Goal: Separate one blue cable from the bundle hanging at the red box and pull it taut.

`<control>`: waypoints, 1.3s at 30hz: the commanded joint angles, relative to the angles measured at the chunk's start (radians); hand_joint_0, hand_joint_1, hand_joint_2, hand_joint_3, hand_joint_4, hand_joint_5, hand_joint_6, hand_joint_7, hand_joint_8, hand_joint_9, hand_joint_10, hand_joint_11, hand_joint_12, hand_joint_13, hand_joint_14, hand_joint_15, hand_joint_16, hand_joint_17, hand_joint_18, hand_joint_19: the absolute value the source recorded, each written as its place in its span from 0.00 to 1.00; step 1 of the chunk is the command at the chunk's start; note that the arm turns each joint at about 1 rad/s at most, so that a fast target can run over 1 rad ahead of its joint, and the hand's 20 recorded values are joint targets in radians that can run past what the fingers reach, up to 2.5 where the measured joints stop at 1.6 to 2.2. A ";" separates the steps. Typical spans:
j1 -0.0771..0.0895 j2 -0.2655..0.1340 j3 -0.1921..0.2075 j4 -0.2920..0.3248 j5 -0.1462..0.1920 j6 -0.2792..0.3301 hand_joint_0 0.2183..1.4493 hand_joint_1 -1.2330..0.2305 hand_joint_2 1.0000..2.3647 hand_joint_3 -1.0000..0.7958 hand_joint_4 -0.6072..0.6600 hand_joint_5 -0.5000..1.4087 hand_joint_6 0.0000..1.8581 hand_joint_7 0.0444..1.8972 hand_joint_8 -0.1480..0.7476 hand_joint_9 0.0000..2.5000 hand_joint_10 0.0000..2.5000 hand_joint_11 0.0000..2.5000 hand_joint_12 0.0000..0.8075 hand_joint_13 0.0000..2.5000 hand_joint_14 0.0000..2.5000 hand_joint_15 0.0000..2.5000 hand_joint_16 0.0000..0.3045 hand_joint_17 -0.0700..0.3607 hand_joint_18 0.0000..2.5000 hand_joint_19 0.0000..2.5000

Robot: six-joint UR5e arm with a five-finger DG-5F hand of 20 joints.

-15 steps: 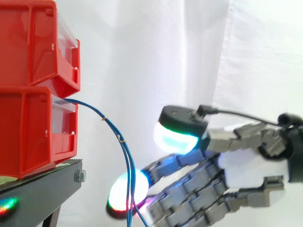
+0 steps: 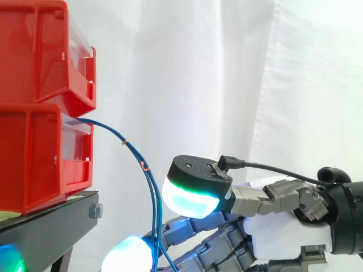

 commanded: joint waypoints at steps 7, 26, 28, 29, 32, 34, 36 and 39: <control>0.000 0.000 -0.001 0.006 -0.013 0.053 0.31 0.45 0.00 0.28 0.70 0.15 0.27 0.37 0.54 0.28 0.00 0.08 0.40 0.27 0.00 0.08 0.12 0.35 0.24 0.05; 0.003 0.000 0.000 0.016 -0.055 0.102 0.31 0.45 0.00 0.28 0.71 0.16 0.27 0.38 0.55 0.32 0.00 0.13 0.40 0.32 0.00 0.12 0.10 0.33 0.27 0.08; 0.000 0.000 0.000 0.016 -0.055 0.102 0.31 0.45 0.00 0.28 0.71 0.16 0.27 0.38 0.54 0.32 0.00 0.13 0.41 0.33 0.00 0.12 0.10 0.33 0.27 0.08; 0.000 0.002 0.000 0.014 -0.055 0.102 0.31 0.45 0.00 0.28 0.71 0.16 0.27 0.38 0.54 0.32 0.00 0.13 0.41 0.33 0.00 0.12 0.10 0.33 0.27 0.07; -0.004 0.003 0.000 0.003 -0.096 0.103 0.31 0.45 0.00 0.28 0.71 0.16 0.27 0.38 0.55 0.32 0.00 0.13 0.40 0.33 0.00 0.13 0.10 0.33 0.27 0.08; -0.004 0.003 0.000 0.002 -0.122 0.102 0.31 0.45 0.00 0.28 0.71 0.16 0.27 0.38 0.55 0.32 0.00 0.13 0.41 0.33 0.00 0.13 0.10 0.33 0.28 0.08; -0.007 0.008 0.000 0.000 -0.128 0.102 0.31 0.45 0.00 0.28 0.71 0.16 0.27 0.38 0.54 0.32 0.00 0.13 0.41 0.33 0.00 0.13 0.10 0.33 0.28 0.08; -0.011 0.017 0.000 -0.009 -0.130 0.102 0.31 0.45 0.00 0.28 0.71 0.16 0.27 0.38 0.54 0.32 0.00 0.14 0.41 0.33 0.00 0.13 0.10 0.33 0.28 0.08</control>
